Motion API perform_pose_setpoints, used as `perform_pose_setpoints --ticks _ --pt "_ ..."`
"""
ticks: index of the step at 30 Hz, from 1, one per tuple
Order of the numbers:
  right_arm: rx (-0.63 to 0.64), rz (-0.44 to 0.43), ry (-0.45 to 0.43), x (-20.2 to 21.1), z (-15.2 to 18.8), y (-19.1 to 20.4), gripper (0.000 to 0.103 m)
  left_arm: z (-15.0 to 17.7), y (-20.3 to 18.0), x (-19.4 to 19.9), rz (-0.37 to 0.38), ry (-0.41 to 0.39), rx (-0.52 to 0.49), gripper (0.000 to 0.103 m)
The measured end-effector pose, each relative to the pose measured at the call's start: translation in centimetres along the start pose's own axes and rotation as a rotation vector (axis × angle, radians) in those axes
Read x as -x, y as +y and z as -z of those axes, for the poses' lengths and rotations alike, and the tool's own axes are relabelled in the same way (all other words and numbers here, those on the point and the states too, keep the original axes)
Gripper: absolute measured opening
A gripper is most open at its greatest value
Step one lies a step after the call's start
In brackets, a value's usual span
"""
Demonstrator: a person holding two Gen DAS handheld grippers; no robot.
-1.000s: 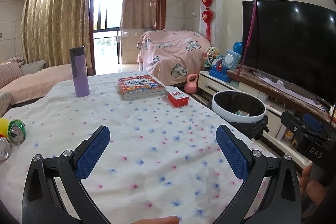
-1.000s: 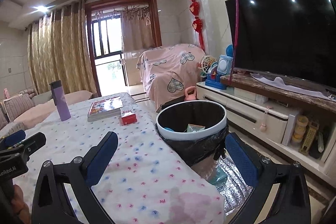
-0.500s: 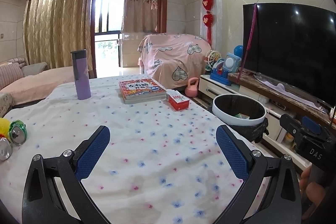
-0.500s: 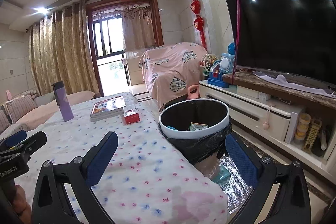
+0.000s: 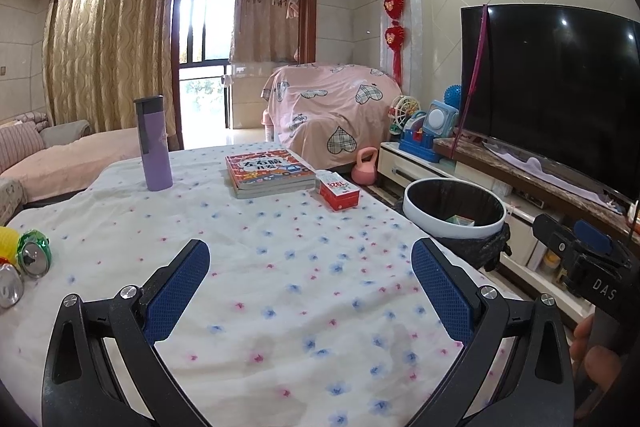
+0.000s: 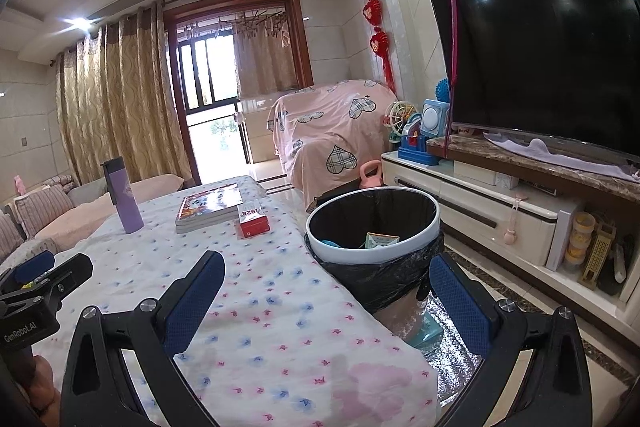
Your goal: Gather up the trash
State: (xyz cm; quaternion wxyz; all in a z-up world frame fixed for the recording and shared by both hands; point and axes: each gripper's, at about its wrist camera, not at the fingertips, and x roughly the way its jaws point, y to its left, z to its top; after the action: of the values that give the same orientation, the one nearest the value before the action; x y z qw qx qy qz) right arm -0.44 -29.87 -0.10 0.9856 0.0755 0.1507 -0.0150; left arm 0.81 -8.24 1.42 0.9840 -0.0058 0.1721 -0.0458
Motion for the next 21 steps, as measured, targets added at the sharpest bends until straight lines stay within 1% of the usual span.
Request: perform_pose_setpoints --ticks 21 --pt "-0.008 -0.008 0.002 0.02 -0.01 0.11 0.103 0.10 0.07 -0.28 0.008 0.007 -0.001 0.103"
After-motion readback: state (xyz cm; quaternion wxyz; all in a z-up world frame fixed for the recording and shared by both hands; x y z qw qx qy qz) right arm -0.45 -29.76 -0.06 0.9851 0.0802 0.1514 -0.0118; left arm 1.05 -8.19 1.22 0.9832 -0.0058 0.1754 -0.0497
